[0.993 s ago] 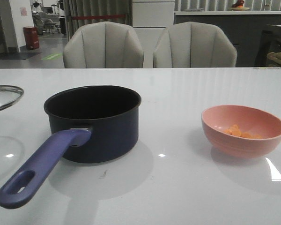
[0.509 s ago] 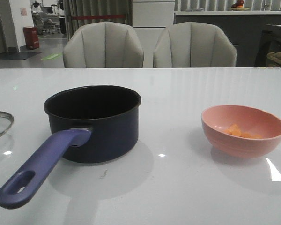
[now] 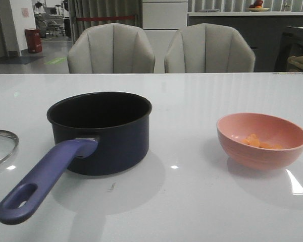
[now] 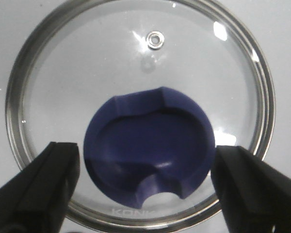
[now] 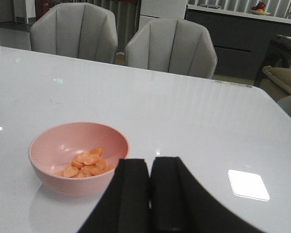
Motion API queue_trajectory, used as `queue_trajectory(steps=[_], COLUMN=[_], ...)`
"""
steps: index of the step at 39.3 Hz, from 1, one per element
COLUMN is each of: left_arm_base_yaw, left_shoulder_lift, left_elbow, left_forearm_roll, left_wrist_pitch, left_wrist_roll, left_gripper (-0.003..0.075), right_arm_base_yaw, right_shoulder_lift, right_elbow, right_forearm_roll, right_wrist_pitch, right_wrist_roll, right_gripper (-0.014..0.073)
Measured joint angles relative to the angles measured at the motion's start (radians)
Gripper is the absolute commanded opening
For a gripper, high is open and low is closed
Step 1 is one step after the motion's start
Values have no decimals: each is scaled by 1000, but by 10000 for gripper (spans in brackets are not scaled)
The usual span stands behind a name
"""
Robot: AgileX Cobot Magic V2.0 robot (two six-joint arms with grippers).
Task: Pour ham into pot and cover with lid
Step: 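Release the lid and raise the left gripper away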
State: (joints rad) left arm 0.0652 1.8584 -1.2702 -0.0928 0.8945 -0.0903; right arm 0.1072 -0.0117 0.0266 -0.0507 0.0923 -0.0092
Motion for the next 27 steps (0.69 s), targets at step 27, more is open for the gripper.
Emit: queue_trajectory(steps=[27], left_arm_base_yaw=[-21], left_shoulder_lift=[-578], left_elbow=[408], left_forearm_roll=[-78], left_wrist_pitch=[-223], left_wrist_roll=[125], left_gripper=[437], right_arm_base_yaw=[0], right_shoulder_lift=[0], right_elbow=[0], right_forearm_roll=[0], right_wrist_pitch=[0], right_wrist_roll=[0], right_gripper=[148])
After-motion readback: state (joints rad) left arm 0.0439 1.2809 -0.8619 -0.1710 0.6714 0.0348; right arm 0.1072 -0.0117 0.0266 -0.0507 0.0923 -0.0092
